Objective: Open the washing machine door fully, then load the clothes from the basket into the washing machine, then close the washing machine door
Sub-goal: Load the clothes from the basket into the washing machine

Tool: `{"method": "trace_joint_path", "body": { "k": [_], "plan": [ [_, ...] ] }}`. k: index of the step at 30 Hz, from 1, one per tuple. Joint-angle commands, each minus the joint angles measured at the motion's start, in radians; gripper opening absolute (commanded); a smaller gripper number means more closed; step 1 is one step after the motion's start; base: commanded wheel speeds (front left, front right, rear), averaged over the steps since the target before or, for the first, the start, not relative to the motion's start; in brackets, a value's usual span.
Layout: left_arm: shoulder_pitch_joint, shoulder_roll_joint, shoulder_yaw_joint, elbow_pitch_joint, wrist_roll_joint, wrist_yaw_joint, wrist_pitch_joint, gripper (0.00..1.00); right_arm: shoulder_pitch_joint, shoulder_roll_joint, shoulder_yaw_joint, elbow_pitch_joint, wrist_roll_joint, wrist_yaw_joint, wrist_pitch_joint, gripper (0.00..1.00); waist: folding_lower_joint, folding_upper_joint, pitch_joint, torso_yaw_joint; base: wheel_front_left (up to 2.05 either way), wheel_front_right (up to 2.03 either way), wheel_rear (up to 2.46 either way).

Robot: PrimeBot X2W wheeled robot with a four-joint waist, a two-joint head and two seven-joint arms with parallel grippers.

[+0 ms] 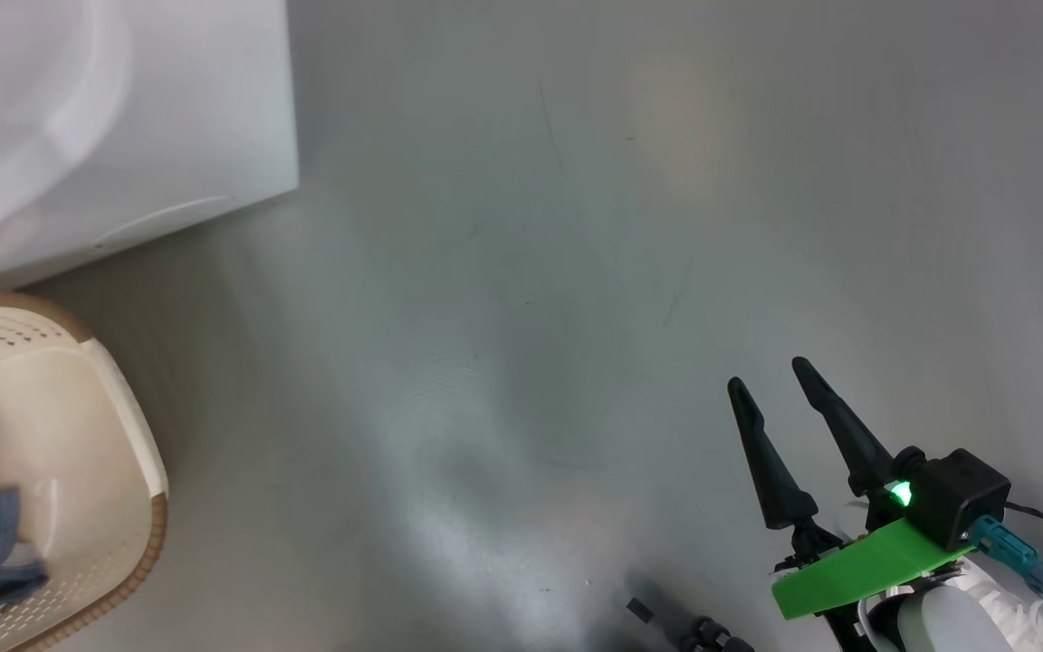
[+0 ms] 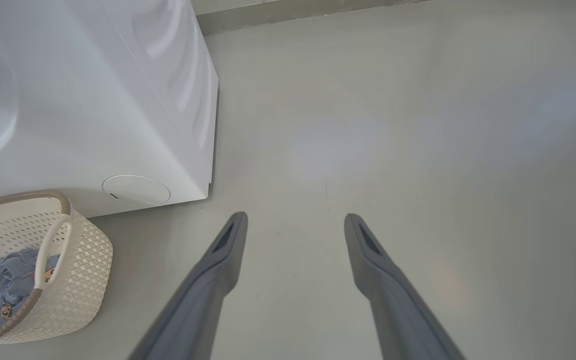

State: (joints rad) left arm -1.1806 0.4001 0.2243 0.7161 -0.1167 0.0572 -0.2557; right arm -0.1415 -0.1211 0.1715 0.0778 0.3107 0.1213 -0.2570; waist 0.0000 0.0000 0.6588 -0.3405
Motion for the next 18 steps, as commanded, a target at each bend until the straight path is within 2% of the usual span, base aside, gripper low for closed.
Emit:
{"method": "trace_joint_path", "body": {
  "k": [1, 7, 11, 12, 13, 14, 15, 16, 18],
  "plan": [
    [-0.016, 0.063, 0.013, -0.065, 0.022, 0.000, -0.006, 0.00, 0.041, -0.014, 0.011, -0.025, 0.009, 0.009, -0.005, 1.00, 0.0000, 0.0000, 0.012, -0.009, 0.00, 0.00, 0.00],
    [-0.002, 0.069, 0.018, -0.116, 0.043, -0.022, -0.006, 0.00, 0.062, -0.022, 0.004, -0.030, 0.013, 0.009, -0.005, 1.00, 0.0000, 0.0000, 0.016, -0.023, 0.00, 0.00, 0.00],
    [0.004, 0.077, 0.016, -0.038, 0.046, -0.052, -0.006, 0.01, 0.081, -0.027, -0.003, -0.030, 0.015, 0.009, -0.005, 1.00, 0.0000, 0.0000, 0.004, -0.027, 0.00, 0.00, 0.00],
    [-0.002, 0.078, 0.014, -0.012, 0.048, -0.053, -0.006, 0.18, 0.084, -0.028, -0.006, -0.030, 0.015, 0.009, -0.005, 1.00, 0.0000, 0.0000, 0.000, -0.025, 0.00, 0.00, 0.00],
    [-0.002, 0.078, 0.014, -0.012, 0.048, -0.053, -0.006, 0.18, 0.084, -0.028, -0.006, -0.030, 0.015, 0.009, -0.005, 1.00, 0.0000, 0.0000, 0.000, -0.025, 0.00, 0.00, 0.00],
    [-0.009, 0.075, 0.018, 0.016, 0.046, -0.049, -0.006, 0.35, 0.088, -0.028, -0.009, -0.029, 0.015, 0.009, -0.005, 1.00, 0.0000, 0.0000, -0.004, -0.023, 0.00, 0.00, 0.00],
    [-0.014, 0.072, 0.021, 0.057, 0.043, -0.043, -0.006, 0.58, 0.092, -0.028, -0.011, -0.026, 0.016, 0.009, -0.005, 1.00, 0.0000, 0.0000, -0.013, -0.020, 0.00, 0.00, 0.00],
    [-0.021, 0.074, 0.017, 0.093, 0.048, -0.039, -0.006, 0.98, 0.096, -0.027, -0.011, -0.023, 0.018, 0.009, -0.005, 1.00, 0.0000, 0.0000, -0.021, -0.018, 0.00, 0.00, 0.00],
    [-0.041, 0.069, 0.026, 0.169, 0.039, -0.025, -0.006, 1.00, 0.100, -0.027, -0.011, -0.018, 0.020, 0.009, -0.005, 1.00, 0.0000, 0.0000, -0.037, -0.011, 0.00, 0.00, 0.00]
  ]
}}
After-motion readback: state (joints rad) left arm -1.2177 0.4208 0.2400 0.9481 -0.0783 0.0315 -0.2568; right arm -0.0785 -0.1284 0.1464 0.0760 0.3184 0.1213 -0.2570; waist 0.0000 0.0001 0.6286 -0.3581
